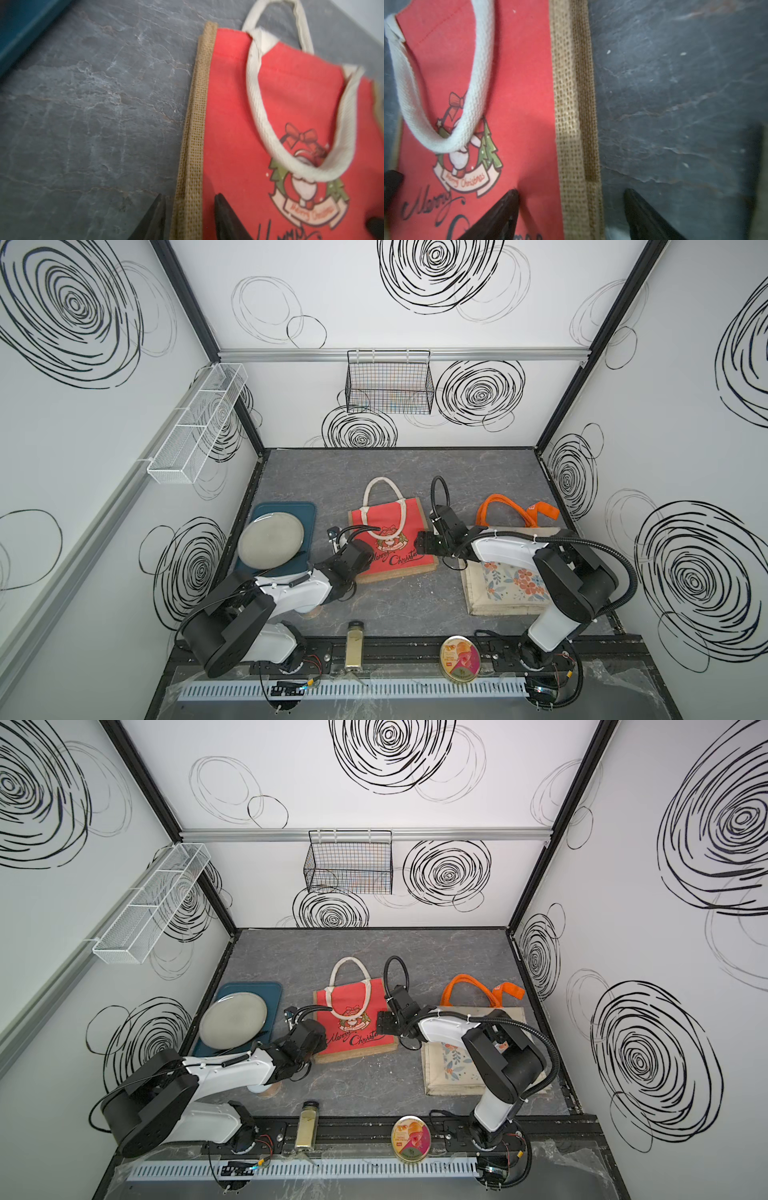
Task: Put away the canvas bag
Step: Press the canvas bag at the center of the board.
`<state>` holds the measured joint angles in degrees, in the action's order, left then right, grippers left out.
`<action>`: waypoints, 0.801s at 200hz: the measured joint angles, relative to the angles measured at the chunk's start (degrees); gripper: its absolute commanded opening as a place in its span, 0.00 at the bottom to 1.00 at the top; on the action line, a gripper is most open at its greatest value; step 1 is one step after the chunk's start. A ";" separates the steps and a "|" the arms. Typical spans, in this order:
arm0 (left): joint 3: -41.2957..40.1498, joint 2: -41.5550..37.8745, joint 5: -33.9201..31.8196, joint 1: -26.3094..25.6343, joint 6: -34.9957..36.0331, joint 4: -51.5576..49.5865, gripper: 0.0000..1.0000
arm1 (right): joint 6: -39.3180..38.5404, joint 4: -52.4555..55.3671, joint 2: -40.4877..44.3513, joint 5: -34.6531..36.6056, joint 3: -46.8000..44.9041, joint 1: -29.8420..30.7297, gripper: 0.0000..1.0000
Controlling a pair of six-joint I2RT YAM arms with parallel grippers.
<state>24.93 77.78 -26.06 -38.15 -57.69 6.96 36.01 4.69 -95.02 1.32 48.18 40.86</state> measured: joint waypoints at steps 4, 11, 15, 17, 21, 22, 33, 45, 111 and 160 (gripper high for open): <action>0.15 -0.44 0.04 0.39 0.09 -0.09 0.60 | -0.04 0.74 0.70 0.96 -0.02 0.42 0.89; 0.70 -1.49 -0.22 1.14 0.83 -0.72 0.64 | -0.31 1.68 2.32 2.58 -0.15 1.18 0.90; 1.11 -2.36 -0.55 1.57 1.60 -1.11 0.65 | -0.37 2.14 3.56 3.54 -0.20 1.75 0.91; 1.36 -2.71 -0.68 1.75 1.75 -1.27 0.66 | -0.39 2.23 3.96 3.82 -0.24 1.95 0.91; 1.97 -3.78 -1.09 2.12 2.58 -1.79 0.66 | -0.55 2.43 5.35 4.61 -0.39 2.45 0.93; 2.19 -4.09 -1.22 2.23 2.58 -1.95 0.67 | -0.57 2.43 5.57 4.76 -0.44 2.51 0.94; 4.28 -7.21 -2.36 2.82 4.37 -3.17 0.65 | -0.83 2.45 9.60 6.54 -0.90 3.43 1.00; 6.91 -10.45 -3.61 2.91 6.21 -4.26 0.39 | -1.14 1.86 13.60 7.17 -1.60 4.02 1.00; 3.23 -17.90 2.80 -6.93 -1.77 3.26 0.00 | -6.05 -7.06 17.92 0.81 -7.23 6.58 0.20; -1.29 -7.74 -3.58 -19.10 -13.94 7.26 0.00 | -6.01 -17.70 7.06 -0.33 -5.92 15.21 0.14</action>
<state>23.64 70.04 -29.65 -57.25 -71.64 14.22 30.00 -13.02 -87.96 0.99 42.26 56.07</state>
